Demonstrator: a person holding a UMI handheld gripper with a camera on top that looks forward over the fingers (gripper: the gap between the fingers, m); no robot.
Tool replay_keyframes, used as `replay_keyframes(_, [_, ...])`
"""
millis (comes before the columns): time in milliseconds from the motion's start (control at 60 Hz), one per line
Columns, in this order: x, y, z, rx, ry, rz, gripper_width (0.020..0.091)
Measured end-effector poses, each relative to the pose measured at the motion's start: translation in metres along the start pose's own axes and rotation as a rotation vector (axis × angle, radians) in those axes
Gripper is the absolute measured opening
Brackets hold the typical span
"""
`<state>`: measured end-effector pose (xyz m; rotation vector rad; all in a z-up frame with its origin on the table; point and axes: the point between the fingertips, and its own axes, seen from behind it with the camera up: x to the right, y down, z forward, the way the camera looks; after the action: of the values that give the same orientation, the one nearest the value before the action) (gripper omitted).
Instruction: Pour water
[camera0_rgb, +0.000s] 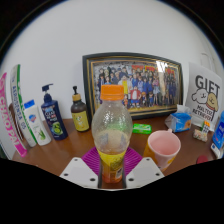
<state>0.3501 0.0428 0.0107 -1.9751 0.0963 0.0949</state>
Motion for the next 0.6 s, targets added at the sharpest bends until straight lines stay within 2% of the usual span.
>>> replay_keyframes(150, [-0.017,-0.038,-0.025,0.027,-0.099,0.213,0.0266])
replay_keyframes(367, [-0.036,-0.098,-0.045,0.011,-0.349,0.916,0.0265])
replay_keyframes(600, [-0.023,-0.115,-0.035,-0.017,-0.534,1.59,0.0265])
